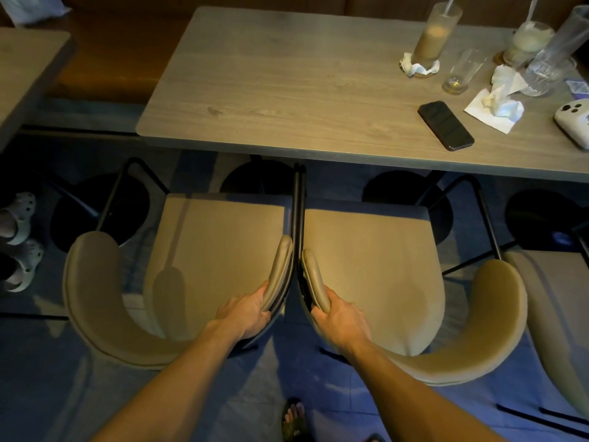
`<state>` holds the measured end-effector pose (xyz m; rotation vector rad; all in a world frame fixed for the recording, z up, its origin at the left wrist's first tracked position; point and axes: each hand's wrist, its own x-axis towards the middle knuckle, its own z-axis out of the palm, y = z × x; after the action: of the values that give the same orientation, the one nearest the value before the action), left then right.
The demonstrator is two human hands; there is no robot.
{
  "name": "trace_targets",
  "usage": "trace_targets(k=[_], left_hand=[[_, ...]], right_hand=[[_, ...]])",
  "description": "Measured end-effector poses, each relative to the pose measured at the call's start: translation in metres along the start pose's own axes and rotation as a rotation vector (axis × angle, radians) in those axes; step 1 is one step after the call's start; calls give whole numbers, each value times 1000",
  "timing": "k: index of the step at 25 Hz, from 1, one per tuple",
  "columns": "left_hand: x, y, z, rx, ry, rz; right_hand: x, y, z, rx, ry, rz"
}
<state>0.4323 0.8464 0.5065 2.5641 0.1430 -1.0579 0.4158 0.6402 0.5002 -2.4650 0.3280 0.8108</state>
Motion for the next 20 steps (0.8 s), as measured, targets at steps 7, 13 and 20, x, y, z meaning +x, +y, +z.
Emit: trace_targets(k=[7, 13, 20], left_hand=[[2, -10, 5, -17, -9, 17], [5, -10, 13, -158, 11, -42], [-2, 14, 14, -507, -22, -237]], right_hand=[[-1, 1, 1, 1, 11, -15], [-3, 0, -4, 64, -82, 22], [-41, 9, -45, 280, -181, 38]])
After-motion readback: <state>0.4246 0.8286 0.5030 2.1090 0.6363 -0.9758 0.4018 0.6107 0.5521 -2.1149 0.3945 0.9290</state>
